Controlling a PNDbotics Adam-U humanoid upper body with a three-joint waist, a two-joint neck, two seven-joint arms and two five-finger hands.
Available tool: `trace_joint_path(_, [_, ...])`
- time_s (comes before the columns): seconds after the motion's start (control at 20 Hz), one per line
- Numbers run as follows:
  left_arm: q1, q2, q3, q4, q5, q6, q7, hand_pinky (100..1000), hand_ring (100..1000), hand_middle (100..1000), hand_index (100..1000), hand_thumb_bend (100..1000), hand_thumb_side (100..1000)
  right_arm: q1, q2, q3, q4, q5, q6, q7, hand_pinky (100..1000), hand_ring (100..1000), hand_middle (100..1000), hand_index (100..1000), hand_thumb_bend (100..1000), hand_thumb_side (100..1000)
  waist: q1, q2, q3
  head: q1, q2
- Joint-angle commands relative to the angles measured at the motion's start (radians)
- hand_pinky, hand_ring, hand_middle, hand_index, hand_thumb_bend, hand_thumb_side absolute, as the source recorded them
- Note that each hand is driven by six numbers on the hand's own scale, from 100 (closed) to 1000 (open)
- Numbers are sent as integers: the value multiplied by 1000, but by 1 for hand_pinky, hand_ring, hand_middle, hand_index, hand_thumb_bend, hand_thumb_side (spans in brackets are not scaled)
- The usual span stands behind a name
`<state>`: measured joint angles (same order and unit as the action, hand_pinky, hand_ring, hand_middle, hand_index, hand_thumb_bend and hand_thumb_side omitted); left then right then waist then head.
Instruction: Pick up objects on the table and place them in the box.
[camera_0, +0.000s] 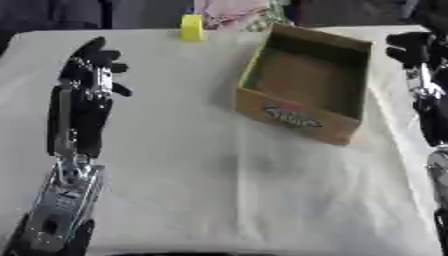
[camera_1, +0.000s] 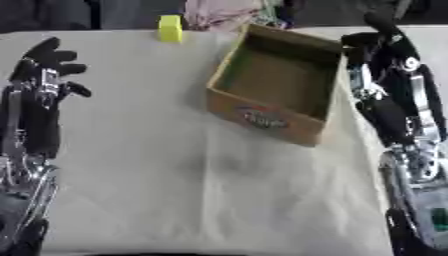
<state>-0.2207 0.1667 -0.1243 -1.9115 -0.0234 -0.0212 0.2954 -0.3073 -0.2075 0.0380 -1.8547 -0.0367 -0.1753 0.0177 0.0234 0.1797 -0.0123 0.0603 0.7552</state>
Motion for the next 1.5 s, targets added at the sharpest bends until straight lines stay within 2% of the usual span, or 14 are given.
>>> trace_joint_path(0.05, [-12, 17, 3, -17, 0, -1, -3, 452, 663, 655, 837, 100, 611, -12, -14, -1, -10, 3, -2, 4, 849, 824, 669, 910, 100, 437, 0, -10, 2, 5, 3])
trace_joint_path(0.65, [-15, 21, 4, -18, -1, 0, -3, 453, 664, 656, 837, 127, 648, -14, -17, -1, -9, 2, -1, 5, 849, 824, 669, 909, 100, 439, 6, -11, 2, 3, 1])
trace_joint_path(0.85, [-35, 48, 7, -25, -7, 7, -6, 455, 666, 658, 836, 149, 654, -12, -17, -2, -8, 2, 0, 5, 849, 824, 669, 909, 100, 441, 8, -12, 0, 5, 1])
trace_joint_path(1.25, [-168, 185, 42, -32, -80, 71, -30, 467, 678, 673, 829, 217, 660, -6, -18, -3, -6, 4, 1, 5, 850, 825, 668, 909, 100, 445, 13, -13, -2, -5, 4])
trace_joint_path(1.5, [-307, 319, 44, 32, -166, 139, -132, 504, 700, 700, 838, 252, 671, -1, -17, -2, -5, 4, 1, 7, 851, 825, 667, 909, 100, 447, 14, -12, -15, -9, -2])
